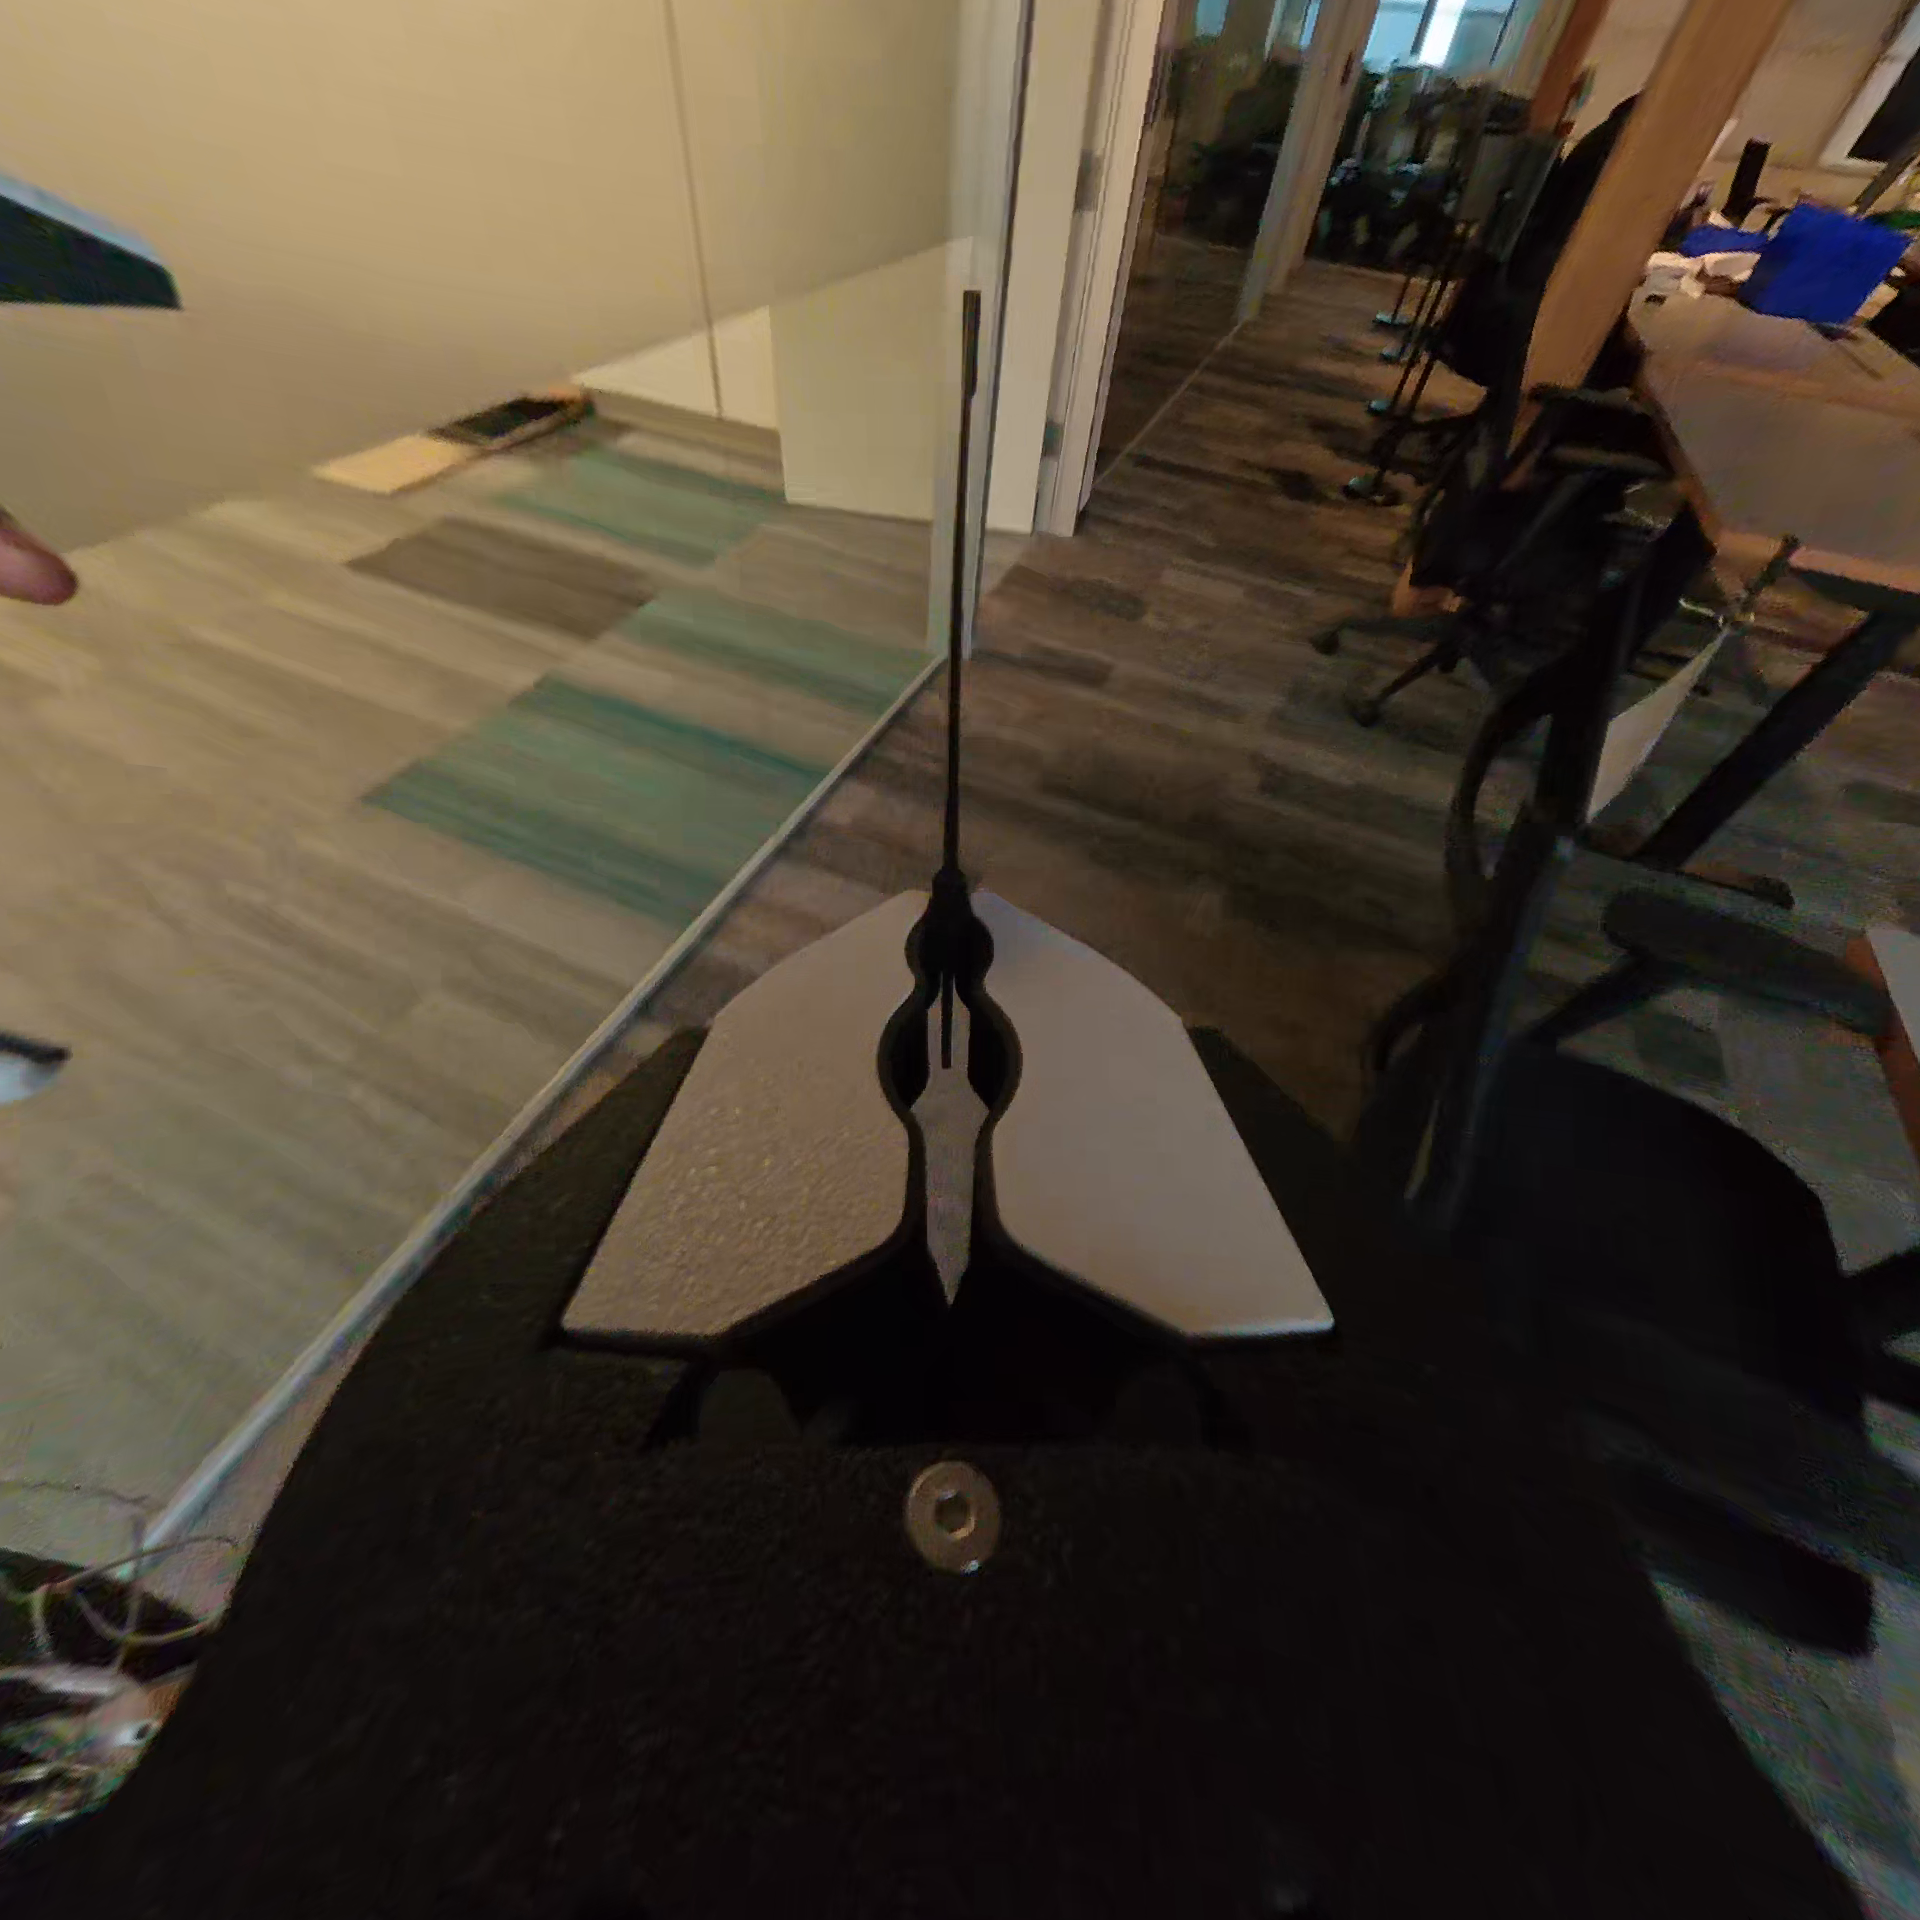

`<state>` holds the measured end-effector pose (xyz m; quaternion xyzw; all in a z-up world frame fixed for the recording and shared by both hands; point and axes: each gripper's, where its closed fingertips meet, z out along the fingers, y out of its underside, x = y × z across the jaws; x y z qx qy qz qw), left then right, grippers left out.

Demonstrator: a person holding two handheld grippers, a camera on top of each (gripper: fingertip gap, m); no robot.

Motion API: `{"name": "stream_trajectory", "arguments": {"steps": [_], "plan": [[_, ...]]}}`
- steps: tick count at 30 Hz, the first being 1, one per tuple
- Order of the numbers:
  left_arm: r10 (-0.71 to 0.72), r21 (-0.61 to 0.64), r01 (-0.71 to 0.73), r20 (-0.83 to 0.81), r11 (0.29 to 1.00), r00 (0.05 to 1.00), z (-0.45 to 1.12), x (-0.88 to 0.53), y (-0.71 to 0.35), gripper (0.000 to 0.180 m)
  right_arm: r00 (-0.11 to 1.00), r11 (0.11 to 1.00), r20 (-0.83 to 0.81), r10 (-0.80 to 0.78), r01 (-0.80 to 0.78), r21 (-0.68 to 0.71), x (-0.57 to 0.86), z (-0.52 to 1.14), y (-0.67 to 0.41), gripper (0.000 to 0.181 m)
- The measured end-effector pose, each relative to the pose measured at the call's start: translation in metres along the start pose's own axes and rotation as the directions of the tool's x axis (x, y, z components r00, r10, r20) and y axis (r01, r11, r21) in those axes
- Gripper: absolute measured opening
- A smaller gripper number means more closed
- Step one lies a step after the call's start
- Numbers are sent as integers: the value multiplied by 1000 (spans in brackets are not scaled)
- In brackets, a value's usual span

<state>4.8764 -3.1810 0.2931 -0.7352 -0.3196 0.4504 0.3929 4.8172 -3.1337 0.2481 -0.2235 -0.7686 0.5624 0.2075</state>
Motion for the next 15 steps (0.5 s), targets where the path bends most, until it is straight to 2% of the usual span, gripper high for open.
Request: {"name": "stream_trajectory", "arguments": {"steps": [3, 5, 8, 11, 15], "plan": [[1, 22, -2, 32, 1000, 999, 80, -98, -5, 106, 999, 999, 20, 29, -29, 23, 72, 106, -40, 1], [-9, -9, 9, 24, 1000, 1000, 136, -154, -1, 108, 1000, 1000, 6, 11, -11, 19, 120, 172, -70, 1], [-2, 11, 1, 17, 1000, 1000, 227, -231, 1, 109, 1000, 999, 11, -23, 23, 27, 189, 272, -108, 1], [23, 32, -22, -30, 999, 999, 331, -294, 16, 109, 998, 998, -35, -51, 52, 40, 266, 367, -132, 1], [54, 85, -41, -156, 996, 986, 466, -374, 10, 112, 988, 999, -154, 6, 1, 45, 370, 461, -144, 0]]}}
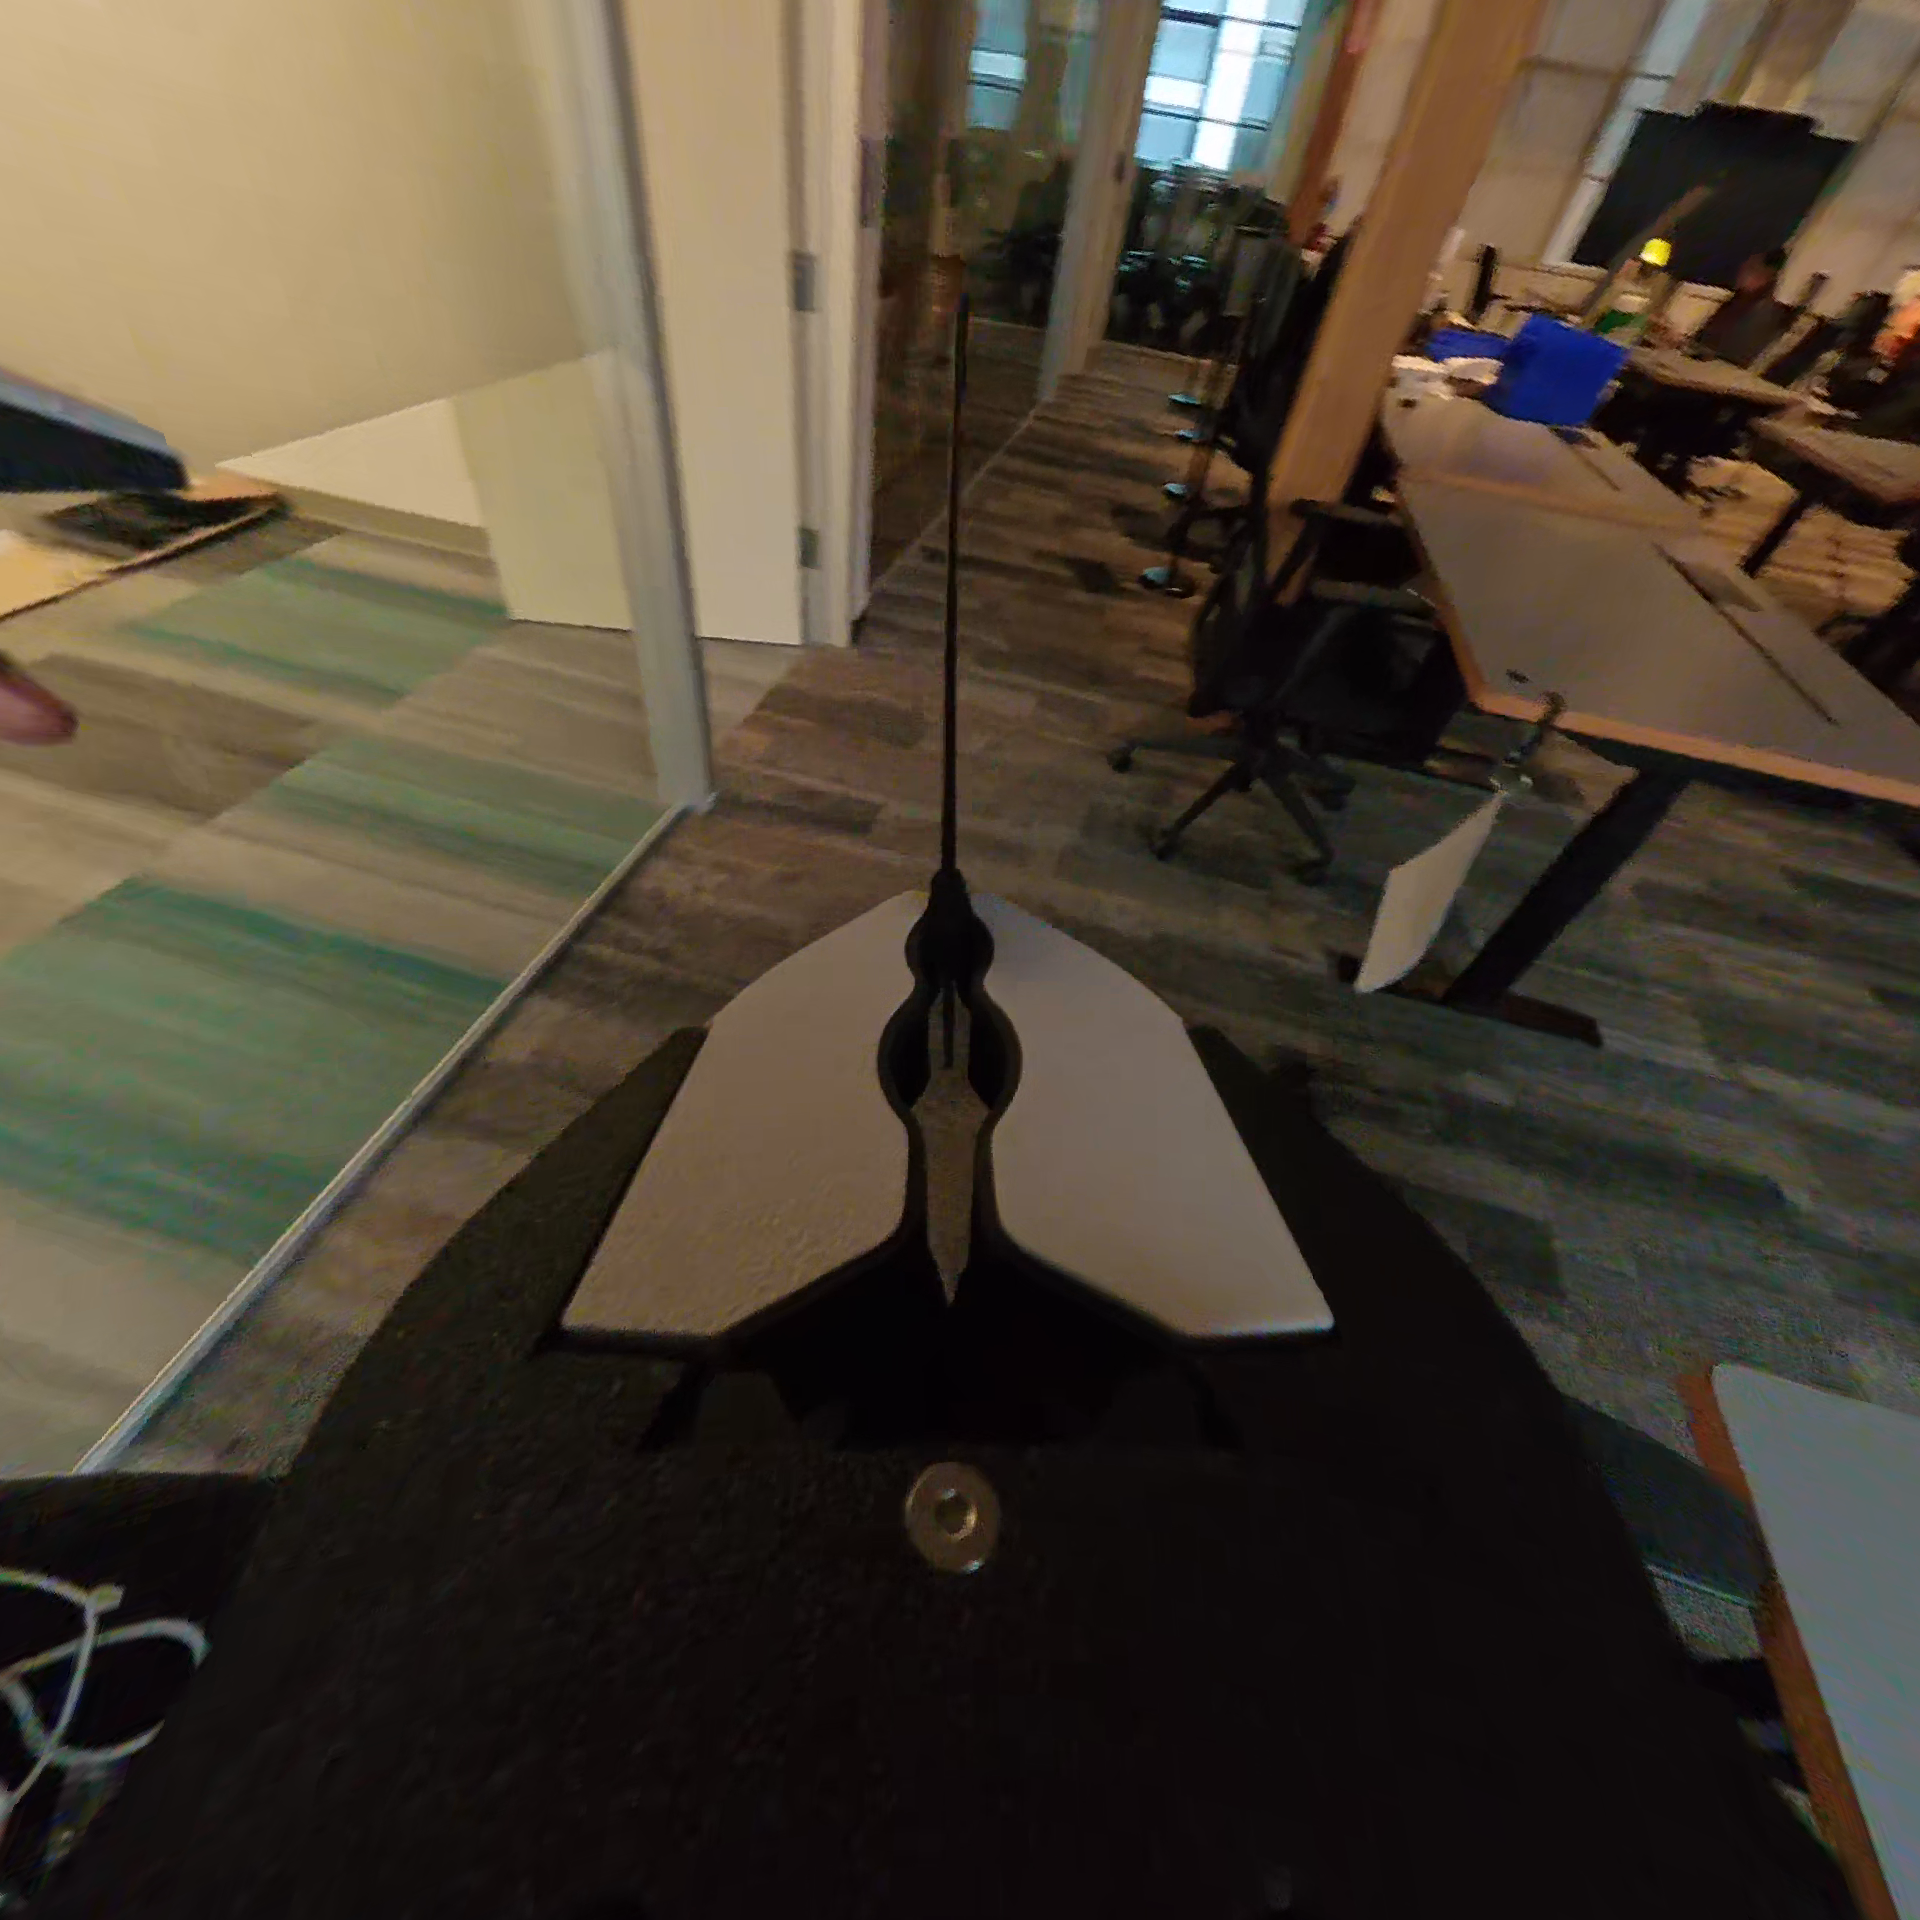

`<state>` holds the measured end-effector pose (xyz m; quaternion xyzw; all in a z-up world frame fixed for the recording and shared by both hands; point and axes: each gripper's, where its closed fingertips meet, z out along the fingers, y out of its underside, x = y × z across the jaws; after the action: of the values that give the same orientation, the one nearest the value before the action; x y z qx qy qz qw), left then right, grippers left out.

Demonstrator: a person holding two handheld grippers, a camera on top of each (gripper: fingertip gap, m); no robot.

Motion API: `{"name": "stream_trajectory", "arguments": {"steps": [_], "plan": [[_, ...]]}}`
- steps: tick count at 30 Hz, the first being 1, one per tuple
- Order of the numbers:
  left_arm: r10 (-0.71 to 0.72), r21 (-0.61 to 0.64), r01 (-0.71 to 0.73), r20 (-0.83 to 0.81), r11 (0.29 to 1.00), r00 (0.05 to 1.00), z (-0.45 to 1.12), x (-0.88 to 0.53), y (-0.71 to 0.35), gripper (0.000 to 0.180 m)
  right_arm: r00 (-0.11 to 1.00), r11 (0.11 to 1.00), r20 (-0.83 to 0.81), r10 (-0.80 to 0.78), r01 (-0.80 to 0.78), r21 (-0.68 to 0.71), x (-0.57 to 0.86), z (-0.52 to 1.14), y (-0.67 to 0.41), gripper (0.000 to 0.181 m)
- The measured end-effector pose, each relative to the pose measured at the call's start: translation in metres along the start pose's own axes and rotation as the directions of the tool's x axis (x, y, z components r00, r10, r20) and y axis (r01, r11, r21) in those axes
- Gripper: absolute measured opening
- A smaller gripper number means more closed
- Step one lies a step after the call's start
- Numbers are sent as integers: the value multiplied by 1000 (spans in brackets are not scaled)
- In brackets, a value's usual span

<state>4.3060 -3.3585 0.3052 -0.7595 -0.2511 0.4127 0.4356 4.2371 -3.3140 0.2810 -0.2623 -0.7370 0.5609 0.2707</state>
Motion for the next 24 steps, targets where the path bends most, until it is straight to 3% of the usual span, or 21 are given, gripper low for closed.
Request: {"name": "stream_trajectory", "arguments": {"steps": [8, 13, 15, 17, 24], "plan": [[90, 97, -65, -287, 993, 954, 235, -116, -18, 112, 955, 982, -275, 109, -147, -120, 204, 125, 22, 1], [177, 149, -134, -329, 980, 928, 411, -182, -29, 111, 900, 972, -413, 139, -204, -117, 354, 183, 57, 0], [215, 122, -182, -366, 976, 906, 482, -205, -42, 116, 877, 967, -452, 164, -234, -102, 415, 205, 60, 0], [247, 195, -180, -414, 964, 876, 539, -217, -70, 112, 853, 961, -494, 166, -251, -112, 478, 227, 60, 1], [297, 273, -160, -598, 949, 744, 754, -213, -122, 118, 770, 953, -614, 172, -287, -94, 695, 300, 57, 0]]}}
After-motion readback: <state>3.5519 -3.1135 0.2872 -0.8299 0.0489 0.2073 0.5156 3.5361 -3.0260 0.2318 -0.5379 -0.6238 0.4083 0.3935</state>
